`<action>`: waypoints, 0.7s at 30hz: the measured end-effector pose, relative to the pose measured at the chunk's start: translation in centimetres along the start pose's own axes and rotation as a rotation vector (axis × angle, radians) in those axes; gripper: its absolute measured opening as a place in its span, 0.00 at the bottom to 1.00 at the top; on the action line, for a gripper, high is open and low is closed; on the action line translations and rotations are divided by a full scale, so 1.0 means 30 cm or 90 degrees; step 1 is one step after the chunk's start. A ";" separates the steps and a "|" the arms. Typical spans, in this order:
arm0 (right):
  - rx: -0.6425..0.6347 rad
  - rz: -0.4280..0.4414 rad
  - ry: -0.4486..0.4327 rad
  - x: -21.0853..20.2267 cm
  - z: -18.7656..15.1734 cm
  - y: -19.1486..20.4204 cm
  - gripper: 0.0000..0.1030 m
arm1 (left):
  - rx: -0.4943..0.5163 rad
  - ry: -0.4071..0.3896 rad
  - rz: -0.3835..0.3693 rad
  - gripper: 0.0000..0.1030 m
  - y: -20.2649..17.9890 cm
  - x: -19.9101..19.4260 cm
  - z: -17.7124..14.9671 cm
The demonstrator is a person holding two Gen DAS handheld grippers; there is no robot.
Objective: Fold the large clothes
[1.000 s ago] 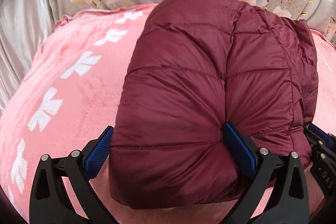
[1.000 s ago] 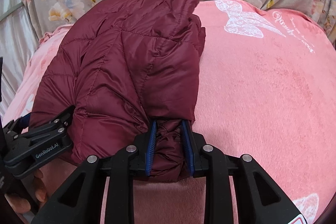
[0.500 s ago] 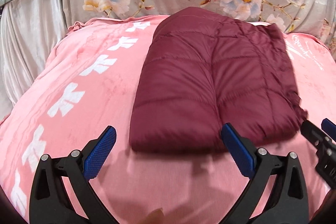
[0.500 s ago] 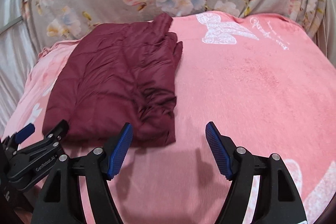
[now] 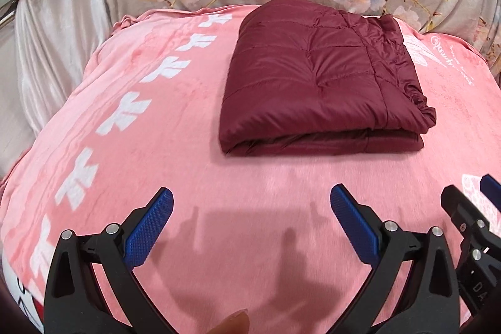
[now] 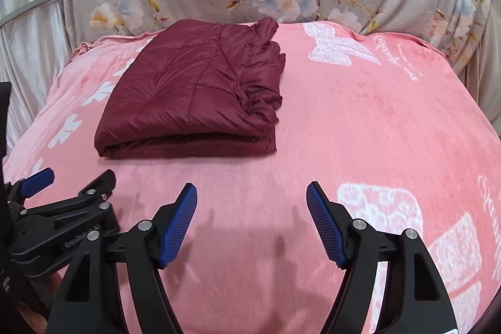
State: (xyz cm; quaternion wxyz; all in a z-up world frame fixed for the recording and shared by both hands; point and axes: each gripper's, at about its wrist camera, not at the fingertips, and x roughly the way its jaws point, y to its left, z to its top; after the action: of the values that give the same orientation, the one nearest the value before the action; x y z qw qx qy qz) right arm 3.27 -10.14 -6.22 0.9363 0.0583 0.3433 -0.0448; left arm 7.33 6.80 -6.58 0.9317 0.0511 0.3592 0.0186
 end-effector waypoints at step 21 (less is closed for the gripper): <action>0.002 -0.040 -0.026 0.017 -0.149 -0.043 0.73 | 0.004 -0.055 0.016 0.95 -0.092 -0.011 -0.134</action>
State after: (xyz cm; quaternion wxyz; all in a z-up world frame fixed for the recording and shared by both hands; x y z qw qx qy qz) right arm 0.64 -10.80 -10.04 0.9412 0.0483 0.3256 -0.0759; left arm 4.39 4.36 -9.62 0.9457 0.0595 0.3183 0.0266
